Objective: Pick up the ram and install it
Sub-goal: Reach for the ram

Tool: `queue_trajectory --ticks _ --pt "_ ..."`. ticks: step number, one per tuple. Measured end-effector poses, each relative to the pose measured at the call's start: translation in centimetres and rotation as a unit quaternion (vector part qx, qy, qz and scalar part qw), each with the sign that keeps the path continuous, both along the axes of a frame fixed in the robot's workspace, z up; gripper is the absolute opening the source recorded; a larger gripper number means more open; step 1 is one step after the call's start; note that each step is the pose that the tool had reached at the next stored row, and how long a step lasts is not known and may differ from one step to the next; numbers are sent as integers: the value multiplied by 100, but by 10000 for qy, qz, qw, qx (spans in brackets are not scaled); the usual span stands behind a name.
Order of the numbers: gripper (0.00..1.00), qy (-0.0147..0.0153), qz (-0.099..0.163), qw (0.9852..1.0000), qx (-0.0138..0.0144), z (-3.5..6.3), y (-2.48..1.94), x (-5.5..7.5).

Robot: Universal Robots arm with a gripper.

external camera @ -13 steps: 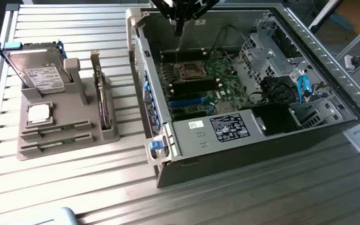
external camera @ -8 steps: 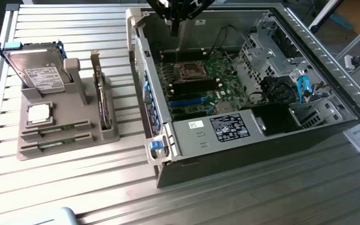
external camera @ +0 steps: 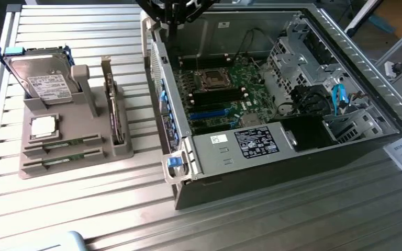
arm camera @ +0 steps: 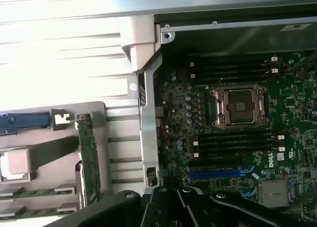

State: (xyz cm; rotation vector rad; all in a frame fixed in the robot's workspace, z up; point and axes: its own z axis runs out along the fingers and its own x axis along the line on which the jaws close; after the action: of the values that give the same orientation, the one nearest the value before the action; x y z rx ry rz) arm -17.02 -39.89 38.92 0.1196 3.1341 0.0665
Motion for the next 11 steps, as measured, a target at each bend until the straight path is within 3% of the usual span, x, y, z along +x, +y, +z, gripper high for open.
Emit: queue_trajectory --ticks 6,11 --pt "11 0 0 10000 0 0 0 -270" --pt "11 0 0 10000 0 0 0 -635"
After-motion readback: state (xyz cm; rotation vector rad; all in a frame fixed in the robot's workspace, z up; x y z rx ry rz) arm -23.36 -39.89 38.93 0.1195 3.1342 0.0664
